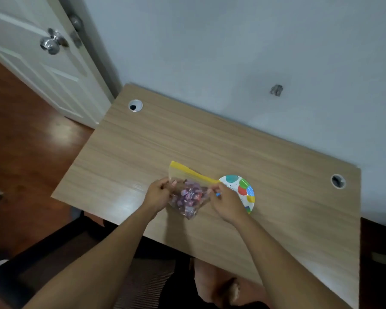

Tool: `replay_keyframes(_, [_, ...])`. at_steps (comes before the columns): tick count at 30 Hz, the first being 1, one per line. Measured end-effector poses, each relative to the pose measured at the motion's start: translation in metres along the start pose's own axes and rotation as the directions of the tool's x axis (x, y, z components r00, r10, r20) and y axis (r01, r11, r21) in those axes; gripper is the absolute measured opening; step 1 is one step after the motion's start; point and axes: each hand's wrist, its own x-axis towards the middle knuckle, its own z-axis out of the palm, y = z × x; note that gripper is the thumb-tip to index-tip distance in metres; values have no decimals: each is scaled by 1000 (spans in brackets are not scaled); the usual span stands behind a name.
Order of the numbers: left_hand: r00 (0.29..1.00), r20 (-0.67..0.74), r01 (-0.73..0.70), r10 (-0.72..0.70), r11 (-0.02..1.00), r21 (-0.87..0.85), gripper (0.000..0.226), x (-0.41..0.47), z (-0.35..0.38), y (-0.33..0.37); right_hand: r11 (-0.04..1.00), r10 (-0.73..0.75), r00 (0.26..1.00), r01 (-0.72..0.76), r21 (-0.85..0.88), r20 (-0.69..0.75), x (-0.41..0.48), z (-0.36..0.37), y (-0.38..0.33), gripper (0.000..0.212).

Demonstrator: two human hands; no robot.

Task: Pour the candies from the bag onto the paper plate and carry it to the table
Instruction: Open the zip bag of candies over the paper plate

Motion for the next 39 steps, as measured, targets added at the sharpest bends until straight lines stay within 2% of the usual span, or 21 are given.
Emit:
replay_keyframes(3, [989,26,-149,147,984,96,19,-9,-10,12,984,-178,977,173,-48,-117,5,-18,-14,26])
replay_keyframes(6, [970,87,-235,226,966,108,20,-20,-18,17,949,-277,960,278,-152,24,3,-29,-22,33])
replay_keyframes(9, [947,123,-314,298,939,143,30,-37,-24,27,951,-276,954,289,-112,114,-9,-35,-33,18])
replay_keyframes(14, [962,88,-258,257,966,-10,35,-68,-24,35,955,-276,957,283,-88,87,-30,-38,-47,8])
replay_keyframes(16, [971,27,-234,236,971,-58,18,-72,-27,39,960,-267,960,272,-71,83,-36,-39,-54,6])
replay_keyframes(20, [966,-162,-207,202,978,-17,29,-75,-25,44,970,-240,965,242,-14,103,-46,-41,-56,5])
replay_keyframes(22, [970,-193,-175,151,978,-117,20,-88,-17,52,975,-221,971,220,16,96,-50,-41,-53,12])
replay_keyframes(24, [998,-24,-62,58,968,-244,25,-102,-7,64,979,-194,978,189,71,80,-55,-46,-53,16])
replay_keyframes(26, [981,193,27,22,968,-250,33,-113,4,76,974,-159,984,143,177,81,-61,-54,-53,19])
replay_keyframes(27, [967,255,42,24,967,-250,34,-118,11,80,963,-142,985,116,243,93,-65,-57,-53,21])
replay_keyframes(31, [960,277,83,36,910,-406,22,-117,31,83,888,-135,976,43,458,169,-77,-64,-47,27])
replay_keyframes(34, [955,294,114,24,889,-444,18,-111,39,84,847,-80,987,-5,532,138,-81,-68,-41,27])
replay_keyframes(37, [953,304,136,4,889,-437,14,-110,47,86,897,-29,999,9,441,40,-80,-71,-32,22])
replay_keyframes(39, [956,294,155,-17,878,-453,16,-109,55,88,947,-21,997,42,318,-69,-80,-67,-31,30])
